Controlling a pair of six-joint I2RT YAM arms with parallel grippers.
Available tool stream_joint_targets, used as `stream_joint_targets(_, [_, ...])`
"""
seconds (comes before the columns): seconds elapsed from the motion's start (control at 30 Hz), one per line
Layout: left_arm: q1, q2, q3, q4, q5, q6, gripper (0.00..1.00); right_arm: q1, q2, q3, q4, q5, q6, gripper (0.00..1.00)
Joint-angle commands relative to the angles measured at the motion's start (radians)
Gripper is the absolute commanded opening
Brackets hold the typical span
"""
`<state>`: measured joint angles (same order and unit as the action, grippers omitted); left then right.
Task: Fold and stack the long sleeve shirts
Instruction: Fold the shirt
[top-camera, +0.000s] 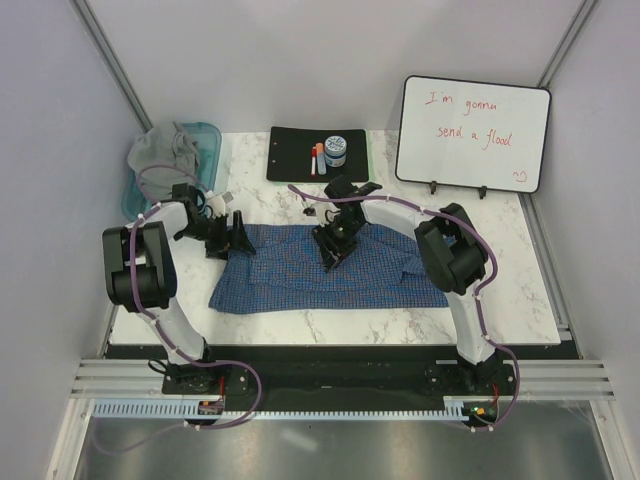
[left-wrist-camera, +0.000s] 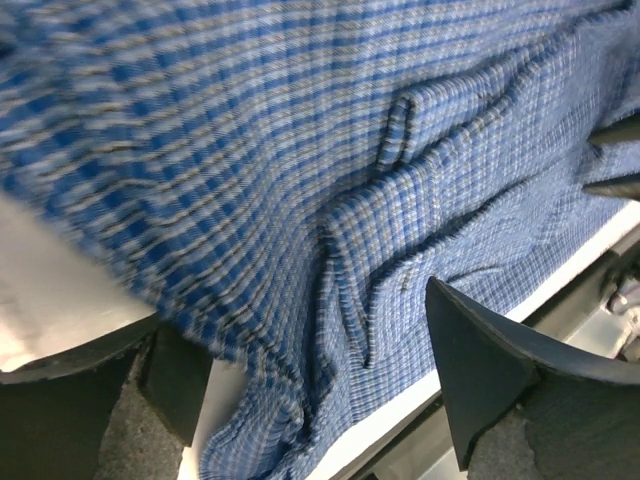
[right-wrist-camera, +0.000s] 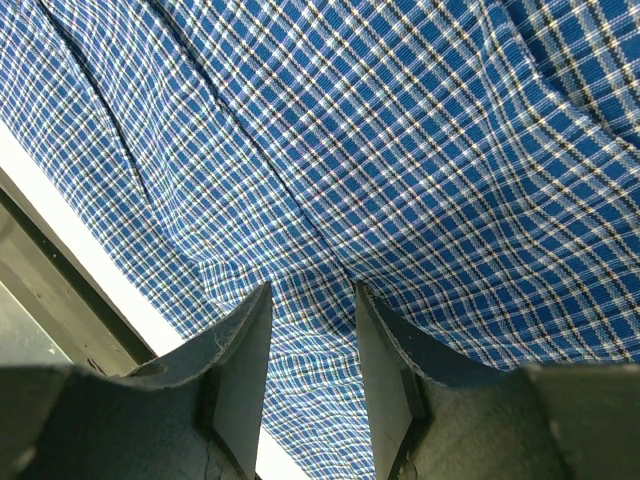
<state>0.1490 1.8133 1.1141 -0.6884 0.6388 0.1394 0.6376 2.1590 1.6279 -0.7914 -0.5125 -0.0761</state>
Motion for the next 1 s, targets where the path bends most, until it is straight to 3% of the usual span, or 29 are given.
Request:
stream_joint_targets(0.0, [-0.012, 0.011, -0.048, 0.009, 0.059, 0.062, 0.87, 0.005, -0.013, 0.003, -0.011, 0.014, -0.014, 0.47])
stream_joint_targets(0.2, [-0.022, 0.001, -0.066, 0.023, 0.065, 0.043, 0.75, 0.005, -0.01, -0.003, -0.009, 0.014, -0.013, 0.47])
stream_joint_targets(0.37, [-0.031, -0.023, -0.069, 0.033, 0.078, 0.008, 0.56, 0.013, -0.002, -0.013, -0.003, 0.014, -0.011, 0.46])
stream_joint_targets(0.47, [-0.035, -0.042, -0.066, 0.035, 0.088, -0.014, 0.38, 0.014, 0.001, -0.014, 0.0, 0.015, -0.011, 0.46])
stream_joint_targets(0.5, [-0.034, -0.051, -0.065, 0.033, 0.088, -0.027, 0.23, 0.016, 0.002, -0.014, 0.001, 0.017, -0.011, 0.46])
stream_joint_targets(0.6, [-0.034, -0.08, -0.063, 0.02, 0.09, -0.053, 0.03, 0.022, 0.005, -0.014, 0.007, 0.016, -0.01, 0.46])
stream_joint_targets(0.97, [-0.112, -0.198, -0.008, -0.097, 0.078, -0.21, 0.02, 0.031, 0.004, -0.017, 0.027, 0.012, 0.004, 0.46])
